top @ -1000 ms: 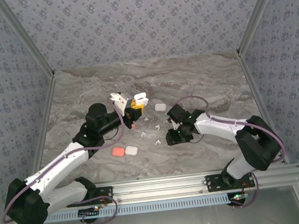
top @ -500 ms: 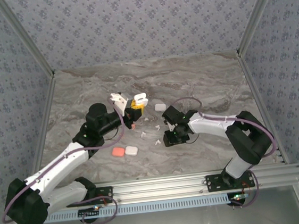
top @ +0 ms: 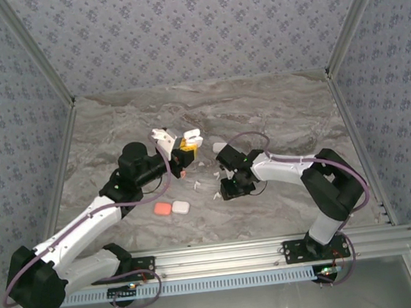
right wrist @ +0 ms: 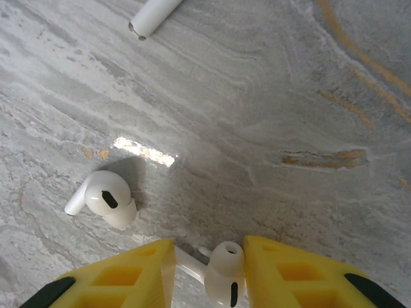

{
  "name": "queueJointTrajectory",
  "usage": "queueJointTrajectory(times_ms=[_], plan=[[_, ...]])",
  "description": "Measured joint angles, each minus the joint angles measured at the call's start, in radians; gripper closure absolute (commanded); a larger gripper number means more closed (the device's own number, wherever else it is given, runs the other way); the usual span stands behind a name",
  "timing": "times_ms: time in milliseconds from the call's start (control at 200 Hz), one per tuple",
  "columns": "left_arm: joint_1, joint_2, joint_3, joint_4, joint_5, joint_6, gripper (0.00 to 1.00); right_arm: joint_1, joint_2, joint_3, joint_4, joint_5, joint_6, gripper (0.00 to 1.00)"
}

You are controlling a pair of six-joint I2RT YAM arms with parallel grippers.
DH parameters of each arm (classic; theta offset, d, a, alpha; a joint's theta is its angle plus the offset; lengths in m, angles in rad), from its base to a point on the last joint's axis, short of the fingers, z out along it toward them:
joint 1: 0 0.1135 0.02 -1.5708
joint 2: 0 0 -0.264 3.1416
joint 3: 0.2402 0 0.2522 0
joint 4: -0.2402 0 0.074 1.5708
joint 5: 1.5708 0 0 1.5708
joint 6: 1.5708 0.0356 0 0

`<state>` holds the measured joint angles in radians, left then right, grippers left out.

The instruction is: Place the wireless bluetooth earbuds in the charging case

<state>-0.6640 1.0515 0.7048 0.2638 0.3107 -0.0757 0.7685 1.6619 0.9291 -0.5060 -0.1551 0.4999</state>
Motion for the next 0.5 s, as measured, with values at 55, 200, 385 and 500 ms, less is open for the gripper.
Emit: queueJointTrajectory(times_ms=[55,200,385,500], plan=[[0.000,-0.001,0.000,-0.003,-0.003,0.001,1.00,0.002,0.002,0.005,-0.007,0.007,-0.002,0.63],[0.000,-0.003,0.000,-0.006,-0.009,0.005,1.00,0.012,0.002,0.016,-0.034,0.050,-0.014,0.59],[0.000,-0.003,0.000,-0.006,-0.009,0.005,1.00,0.020,-0.002,0.031,-0.047,0.098,-0.022,0.53],[0.000,-0.003,0.000,-0.006,-0.009,0.005,1.00,0.023,-0.003,0.045,-0.047,0.123,-0.024,0.49]])
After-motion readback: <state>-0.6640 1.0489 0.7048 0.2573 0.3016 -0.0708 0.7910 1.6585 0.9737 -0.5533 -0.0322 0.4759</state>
